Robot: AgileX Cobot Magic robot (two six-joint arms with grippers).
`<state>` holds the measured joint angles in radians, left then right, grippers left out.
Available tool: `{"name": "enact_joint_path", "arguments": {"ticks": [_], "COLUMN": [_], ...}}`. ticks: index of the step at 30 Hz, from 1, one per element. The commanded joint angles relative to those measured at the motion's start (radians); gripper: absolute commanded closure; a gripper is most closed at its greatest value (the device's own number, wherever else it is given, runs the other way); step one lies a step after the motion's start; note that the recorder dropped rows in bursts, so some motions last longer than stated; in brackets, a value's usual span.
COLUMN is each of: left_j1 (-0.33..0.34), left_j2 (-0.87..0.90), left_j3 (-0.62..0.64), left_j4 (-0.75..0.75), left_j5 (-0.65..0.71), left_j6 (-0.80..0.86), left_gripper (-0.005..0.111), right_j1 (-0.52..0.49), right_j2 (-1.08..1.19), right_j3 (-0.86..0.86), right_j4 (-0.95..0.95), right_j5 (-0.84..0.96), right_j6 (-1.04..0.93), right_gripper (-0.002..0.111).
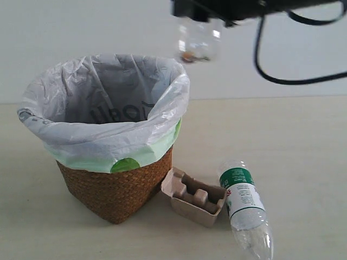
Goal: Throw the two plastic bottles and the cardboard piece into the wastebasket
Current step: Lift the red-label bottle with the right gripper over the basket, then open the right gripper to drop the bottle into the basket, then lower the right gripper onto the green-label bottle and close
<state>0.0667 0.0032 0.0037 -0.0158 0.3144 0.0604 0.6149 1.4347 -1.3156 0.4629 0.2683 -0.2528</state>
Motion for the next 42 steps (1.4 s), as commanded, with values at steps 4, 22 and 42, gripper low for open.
{"name": "enact_joint_path", "arguments": {"ticks": [4, 22, 42], "left_j1": [-0.007, -0.007, -0.007], "left_j2": [-0.003, -0.003, -0.003], "left_j3": [-0.004, -0.004, -0.004], "left_j4": [-0.002, -0.002, -0.002], "left_j5": [-0.008, -0.008, -0.008], "left_j6": [-0.009, -0.009, -0.009], "left_gripper": [-0.001, -0.001, -0.001], "right_j1": [0.119, -0.369, -0.407], "right_j2": [0.076, 0.103, 0.103], "right_j3": [-0.264, -0.22, 0.153], "right_j4": [0.02, -0.702, -0.301], "right_j5": [0.002, 0.881, 0.74], "right_j6": [0.031, 0.444, 0.253], "right_gripper": [0.021, 0.03, 0.049]}}
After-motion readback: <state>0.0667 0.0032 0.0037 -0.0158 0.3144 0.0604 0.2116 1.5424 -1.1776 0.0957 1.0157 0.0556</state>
